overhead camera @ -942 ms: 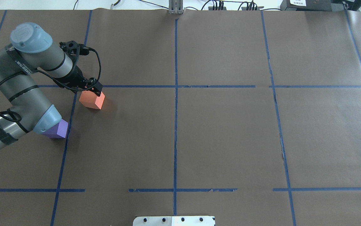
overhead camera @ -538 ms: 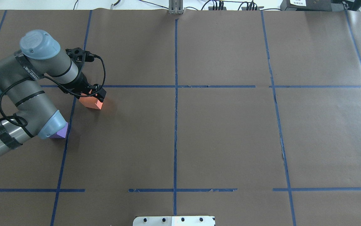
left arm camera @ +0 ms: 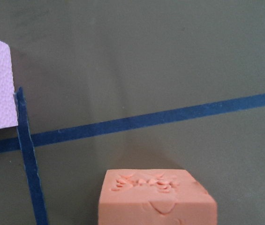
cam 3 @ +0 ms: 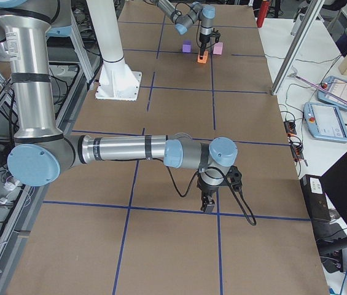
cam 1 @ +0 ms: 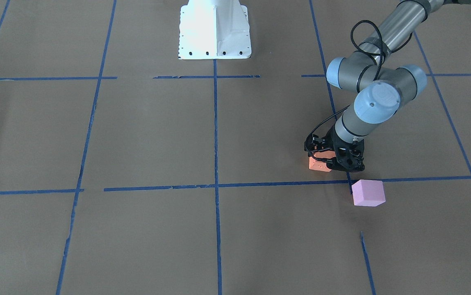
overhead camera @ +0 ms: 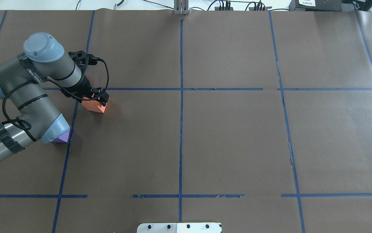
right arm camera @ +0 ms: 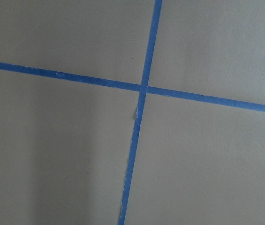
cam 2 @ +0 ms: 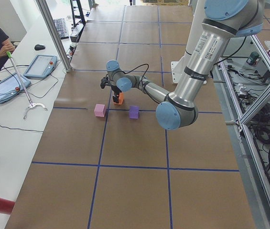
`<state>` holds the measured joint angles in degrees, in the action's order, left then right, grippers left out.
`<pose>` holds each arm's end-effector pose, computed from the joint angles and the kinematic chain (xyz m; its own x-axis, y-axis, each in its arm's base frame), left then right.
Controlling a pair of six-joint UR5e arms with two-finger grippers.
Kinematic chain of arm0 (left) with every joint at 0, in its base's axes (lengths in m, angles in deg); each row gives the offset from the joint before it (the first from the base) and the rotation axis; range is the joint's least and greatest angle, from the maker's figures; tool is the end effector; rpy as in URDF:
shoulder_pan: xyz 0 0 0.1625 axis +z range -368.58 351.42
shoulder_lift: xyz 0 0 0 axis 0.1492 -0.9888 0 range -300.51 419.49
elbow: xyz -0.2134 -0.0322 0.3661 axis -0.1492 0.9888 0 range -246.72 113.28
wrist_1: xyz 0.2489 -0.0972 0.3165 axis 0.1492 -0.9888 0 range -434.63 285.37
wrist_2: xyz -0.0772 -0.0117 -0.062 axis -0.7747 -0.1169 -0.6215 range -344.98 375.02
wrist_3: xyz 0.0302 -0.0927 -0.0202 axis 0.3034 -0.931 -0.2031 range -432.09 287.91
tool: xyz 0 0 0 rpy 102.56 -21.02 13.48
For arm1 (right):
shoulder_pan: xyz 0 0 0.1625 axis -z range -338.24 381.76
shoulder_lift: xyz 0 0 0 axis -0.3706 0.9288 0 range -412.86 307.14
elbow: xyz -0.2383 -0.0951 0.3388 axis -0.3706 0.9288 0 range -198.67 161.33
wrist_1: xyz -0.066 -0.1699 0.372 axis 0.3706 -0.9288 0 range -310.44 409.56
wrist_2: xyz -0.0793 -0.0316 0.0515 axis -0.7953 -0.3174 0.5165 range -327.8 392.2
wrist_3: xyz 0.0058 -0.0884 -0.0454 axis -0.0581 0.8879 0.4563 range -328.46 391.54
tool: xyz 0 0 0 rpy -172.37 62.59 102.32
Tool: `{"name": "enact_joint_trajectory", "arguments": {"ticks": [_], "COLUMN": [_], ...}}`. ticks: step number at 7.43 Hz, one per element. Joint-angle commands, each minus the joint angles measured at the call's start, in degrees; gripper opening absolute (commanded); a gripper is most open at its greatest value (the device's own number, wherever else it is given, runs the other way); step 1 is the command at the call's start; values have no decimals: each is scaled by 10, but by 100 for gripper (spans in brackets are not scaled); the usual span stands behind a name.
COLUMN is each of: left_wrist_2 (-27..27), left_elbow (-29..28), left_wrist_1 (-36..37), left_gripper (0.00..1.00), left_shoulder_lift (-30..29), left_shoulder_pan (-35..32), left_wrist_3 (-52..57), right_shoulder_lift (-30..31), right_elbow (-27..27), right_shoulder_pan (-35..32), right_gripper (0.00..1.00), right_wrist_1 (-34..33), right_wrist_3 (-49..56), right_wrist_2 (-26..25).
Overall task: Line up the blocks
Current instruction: 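Close the left gripper on the orange cube, then lift the orange cube and carry it toward the pink cube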
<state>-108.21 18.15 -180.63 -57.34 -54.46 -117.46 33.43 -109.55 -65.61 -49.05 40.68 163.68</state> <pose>0.4211 -0.5473 0.4018 0.6499 0.1739 -0.7398 -0.1258 0.9847 0.1209 0.0437 -0.5152 0.6366 0.7337 -0.1463 0.6636 0.1644 0.9857 0.0356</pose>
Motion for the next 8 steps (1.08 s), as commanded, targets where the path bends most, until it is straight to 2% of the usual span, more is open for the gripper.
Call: {"name": "enact_joint_trajectory", "arguments": {"ticks": [1, 2, 3, 4, 7, 8], "left_wrist_2": [-1, -1, -2, -4, -26, -31], "left_elbow": [-1, -1, 2, 9, 85, 119], "left_wrist_1": [-1, -1, 0, 2, 61, 64], "left_gripper": [61, 32, 12, 4, 5, 6], "left_shoulder_lift": [-5, -5, -5, -5, 3, 45], "left_shoulder_pan": [0, 0, -2, -18, -91, -113], "left_wrist_3": [-1, -2, -2, -2, 6, 10], "right_shoulder_lift": [0, -1, 0, 0, 0, 0], "right_elbow": [0, 0, 0, 0, 0, 0], "right_shoulder_pan": [0, 0, 0, 0, 0, 0], "right_gripper": [100, 100, 100, 100, 100, 100], "right_wrist_1": [0, 0, 0, 0, 0, 0], "right_wrist_3": [0, 0, 0, 0, 0, 0], "right_wrist_2": [0, 0, 0, 0, 0, 0]}}
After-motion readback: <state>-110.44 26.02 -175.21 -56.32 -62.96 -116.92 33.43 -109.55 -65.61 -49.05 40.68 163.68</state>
